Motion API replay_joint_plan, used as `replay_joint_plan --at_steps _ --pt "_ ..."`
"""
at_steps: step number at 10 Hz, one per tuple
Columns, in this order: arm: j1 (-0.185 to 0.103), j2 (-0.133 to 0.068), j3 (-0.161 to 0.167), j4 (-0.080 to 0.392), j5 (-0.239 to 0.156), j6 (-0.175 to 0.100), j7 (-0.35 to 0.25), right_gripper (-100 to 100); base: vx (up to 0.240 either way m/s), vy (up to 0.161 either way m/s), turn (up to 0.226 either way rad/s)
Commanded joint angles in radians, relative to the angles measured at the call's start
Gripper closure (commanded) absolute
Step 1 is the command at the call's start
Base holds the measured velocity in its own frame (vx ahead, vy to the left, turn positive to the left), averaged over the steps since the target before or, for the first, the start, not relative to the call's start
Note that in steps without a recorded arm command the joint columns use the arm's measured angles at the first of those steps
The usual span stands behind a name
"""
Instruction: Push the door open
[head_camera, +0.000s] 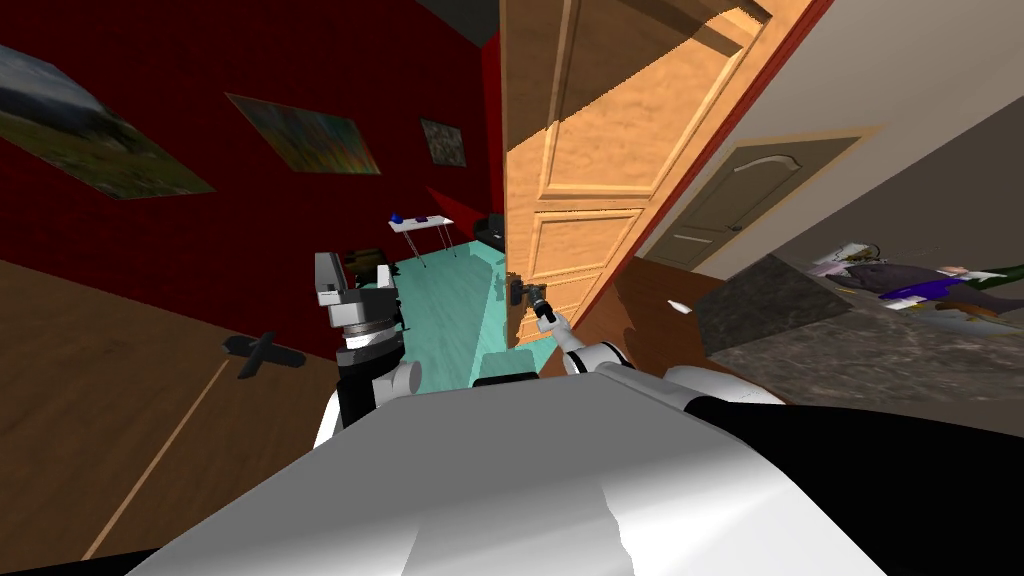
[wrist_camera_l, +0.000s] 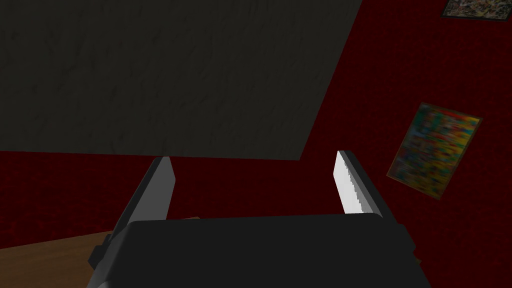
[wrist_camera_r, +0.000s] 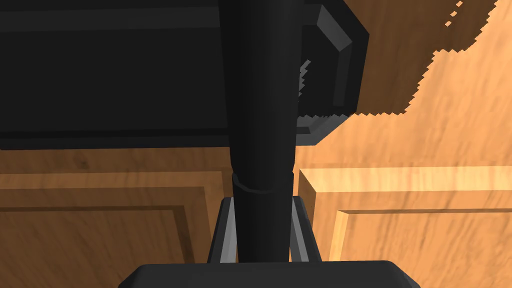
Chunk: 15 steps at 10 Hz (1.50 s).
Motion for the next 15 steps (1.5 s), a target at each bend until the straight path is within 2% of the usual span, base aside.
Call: replay_joint_plan --at_steps 1,2,15 --pt "0.009 0.001 -0.009 -0.021 -0.003 0.012 0.007 100 0.106 0.124 -0.039" --pt "0.01 -0.002 -0.005 -0.02 -0.002 0.011 0.002 100 0.056 0.054 -0.034" --pt "0.028 -0.05 -0.116 -0.017 -0.047 0.015 0.052 100 0.158 0.099 -0.052"
